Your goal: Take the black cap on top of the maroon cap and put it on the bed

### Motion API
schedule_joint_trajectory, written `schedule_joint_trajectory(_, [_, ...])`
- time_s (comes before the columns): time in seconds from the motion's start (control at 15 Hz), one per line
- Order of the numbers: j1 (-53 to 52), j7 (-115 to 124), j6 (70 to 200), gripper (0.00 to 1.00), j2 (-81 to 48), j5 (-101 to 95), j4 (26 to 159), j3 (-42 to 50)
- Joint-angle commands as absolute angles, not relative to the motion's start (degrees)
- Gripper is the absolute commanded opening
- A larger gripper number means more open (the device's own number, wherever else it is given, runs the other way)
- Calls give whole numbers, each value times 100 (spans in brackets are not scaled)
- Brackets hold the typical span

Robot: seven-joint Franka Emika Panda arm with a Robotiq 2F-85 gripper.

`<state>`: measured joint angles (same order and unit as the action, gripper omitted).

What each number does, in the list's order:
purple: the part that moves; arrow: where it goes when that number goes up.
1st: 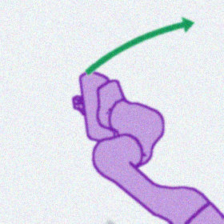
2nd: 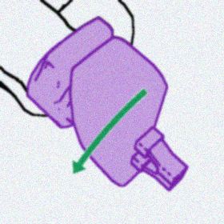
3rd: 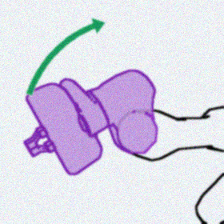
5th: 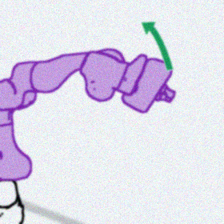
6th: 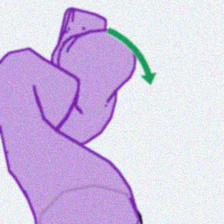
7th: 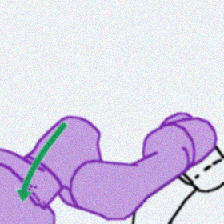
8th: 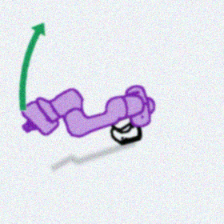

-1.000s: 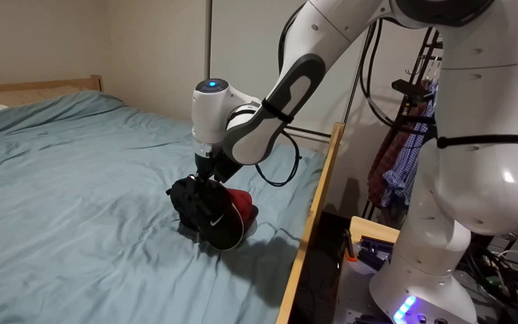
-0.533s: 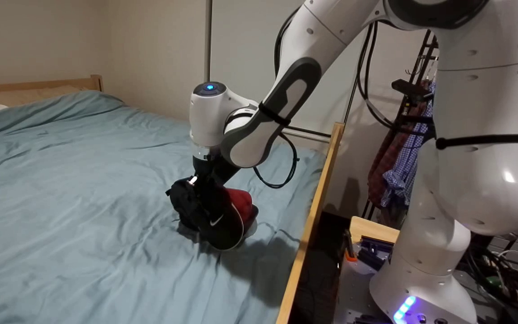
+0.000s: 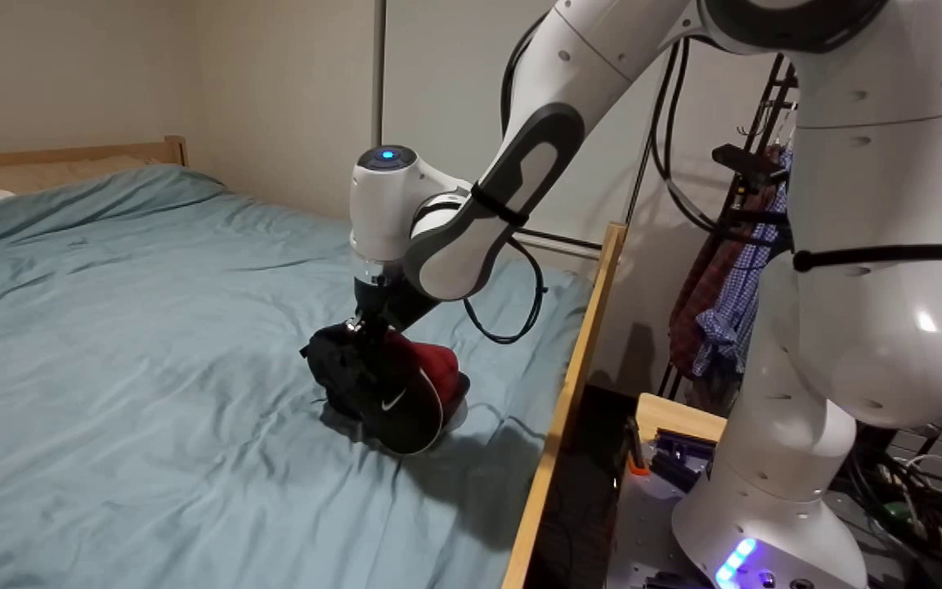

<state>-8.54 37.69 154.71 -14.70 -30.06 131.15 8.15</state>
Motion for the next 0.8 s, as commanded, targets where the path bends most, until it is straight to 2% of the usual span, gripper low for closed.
schedule_joint_trajectory(0.0, [-842,3973,15656,0,-1344,-2822,13203,892])
schedule_joint_trajectory(0.13, [-763,3904,15767,3,-1317,-2335,13209,737])
schedule_joint_trajectory(0.4, [-488,3047,15988,2,-1320,-242,13009,-359])
schedule_joint_trajectory(0.6, [-367,2639,15803,2,-1339,1209,12474,-1238])
schedule_joint_trajectory(0.73, [-514,2124,15782,2,-1270,2013,12131,-1387])
